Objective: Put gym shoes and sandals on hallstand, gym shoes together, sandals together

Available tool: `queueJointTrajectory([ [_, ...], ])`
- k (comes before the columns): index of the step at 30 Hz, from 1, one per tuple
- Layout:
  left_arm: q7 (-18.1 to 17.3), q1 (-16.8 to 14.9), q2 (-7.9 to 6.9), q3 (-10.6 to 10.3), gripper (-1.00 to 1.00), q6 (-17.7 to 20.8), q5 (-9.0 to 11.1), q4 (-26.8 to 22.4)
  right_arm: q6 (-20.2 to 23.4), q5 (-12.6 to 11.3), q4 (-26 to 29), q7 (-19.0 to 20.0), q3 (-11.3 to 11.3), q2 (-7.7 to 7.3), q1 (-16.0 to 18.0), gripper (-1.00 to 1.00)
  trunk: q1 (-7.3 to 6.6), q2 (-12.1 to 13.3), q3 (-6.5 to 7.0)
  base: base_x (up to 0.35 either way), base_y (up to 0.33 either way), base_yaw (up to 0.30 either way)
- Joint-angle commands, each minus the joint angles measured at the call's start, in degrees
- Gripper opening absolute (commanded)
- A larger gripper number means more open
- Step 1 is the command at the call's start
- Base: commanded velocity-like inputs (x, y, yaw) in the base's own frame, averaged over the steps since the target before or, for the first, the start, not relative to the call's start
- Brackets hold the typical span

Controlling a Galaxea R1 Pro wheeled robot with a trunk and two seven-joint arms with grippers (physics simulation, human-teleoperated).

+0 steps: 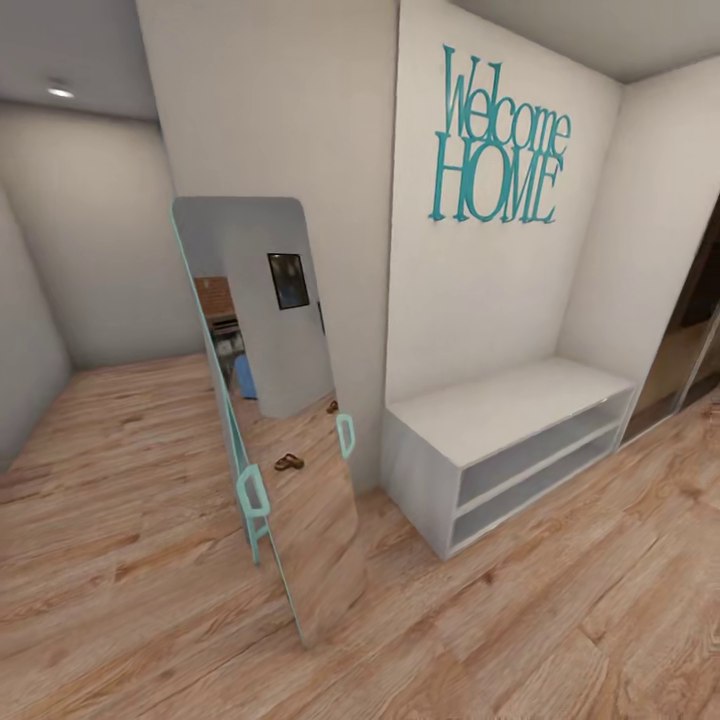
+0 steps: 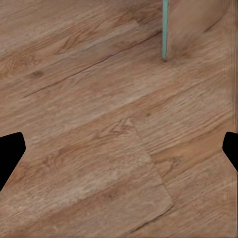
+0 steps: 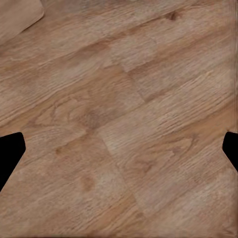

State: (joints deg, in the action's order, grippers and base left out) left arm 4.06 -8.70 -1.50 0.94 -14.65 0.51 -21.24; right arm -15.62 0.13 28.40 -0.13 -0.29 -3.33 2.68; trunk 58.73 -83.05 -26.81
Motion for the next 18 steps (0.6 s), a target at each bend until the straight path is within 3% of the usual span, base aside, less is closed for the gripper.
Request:
queueJointTrajectory([
  [1,0.1,0.0,-0.01,0.0,1.0,-0.2,0.0,0.0,-0.2,0.0,-0.1,0.0,0.0,0.0,0.0,1.0,0.0,0.0,-0.06,0.0,0.0,-0.26],
  [18,0.1,0.1,-0.1,-0.3,1.0,-0.3,-0.2,0.1,-0.2,-0.1,-0.4,-0.1,0.0,-0.04,0.0,1.0,0.0,0.0,-0.05,0.0,0.0,-0.267],
])
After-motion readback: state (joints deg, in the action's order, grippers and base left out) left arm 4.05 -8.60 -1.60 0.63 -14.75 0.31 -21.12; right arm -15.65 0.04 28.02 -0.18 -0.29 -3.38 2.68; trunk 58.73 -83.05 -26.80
